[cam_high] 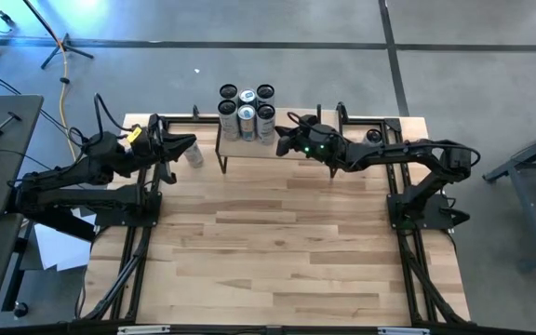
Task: Place canned beverage on shelf
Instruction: Put the bottom right black soda can on the shelf, then put the right black soda can on the shelf
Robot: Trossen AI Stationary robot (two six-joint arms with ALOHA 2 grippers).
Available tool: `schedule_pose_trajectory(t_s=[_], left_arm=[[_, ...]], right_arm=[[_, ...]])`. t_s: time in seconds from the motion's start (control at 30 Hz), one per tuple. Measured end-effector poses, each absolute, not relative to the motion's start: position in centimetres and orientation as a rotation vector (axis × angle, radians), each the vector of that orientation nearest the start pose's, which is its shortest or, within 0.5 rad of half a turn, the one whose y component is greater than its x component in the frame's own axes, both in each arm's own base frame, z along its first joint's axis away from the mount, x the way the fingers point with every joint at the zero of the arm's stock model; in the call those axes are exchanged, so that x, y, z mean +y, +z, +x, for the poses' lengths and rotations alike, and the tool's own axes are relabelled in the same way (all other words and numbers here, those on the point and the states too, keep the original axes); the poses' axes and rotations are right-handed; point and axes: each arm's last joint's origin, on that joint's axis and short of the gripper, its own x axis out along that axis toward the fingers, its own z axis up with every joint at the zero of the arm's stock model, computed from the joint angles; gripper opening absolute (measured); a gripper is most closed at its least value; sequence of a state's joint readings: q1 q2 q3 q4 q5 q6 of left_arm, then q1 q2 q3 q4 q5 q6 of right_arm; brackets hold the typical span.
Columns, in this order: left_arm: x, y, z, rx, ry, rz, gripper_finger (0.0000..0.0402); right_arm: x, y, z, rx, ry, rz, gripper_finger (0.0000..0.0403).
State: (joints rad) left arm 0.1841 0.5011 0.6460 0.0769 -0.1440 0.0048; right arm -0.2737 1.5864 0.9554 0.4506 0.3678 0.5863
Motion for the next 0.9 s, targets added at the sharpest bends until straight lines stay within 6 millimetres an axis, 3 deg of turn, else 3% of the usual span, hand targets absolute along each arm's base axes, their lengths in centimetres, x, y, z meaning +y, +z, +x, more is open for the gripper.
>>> schedule_pose_trajectory(t_s=[0.33,0.7,0.9], left_arm=[[2.5,34.9,11.3,-0.245,0.320,0.035,0.0000],[2.3,34.7,10.8,-0.237,0.287,-0.012,0.0000],[2.3,34.7,10.9,-0.228,0.290,0.011,0.0000]], right_arm=[[-10.3,25.5,33.6,0.011,-0.606,0.549,0.0000],[-8.3,25.2,34.1,0.052,-0.558,0.540,0.0000],[-9.2,25.9,35.2,0.037,-0.569,0.516,0.0000]])
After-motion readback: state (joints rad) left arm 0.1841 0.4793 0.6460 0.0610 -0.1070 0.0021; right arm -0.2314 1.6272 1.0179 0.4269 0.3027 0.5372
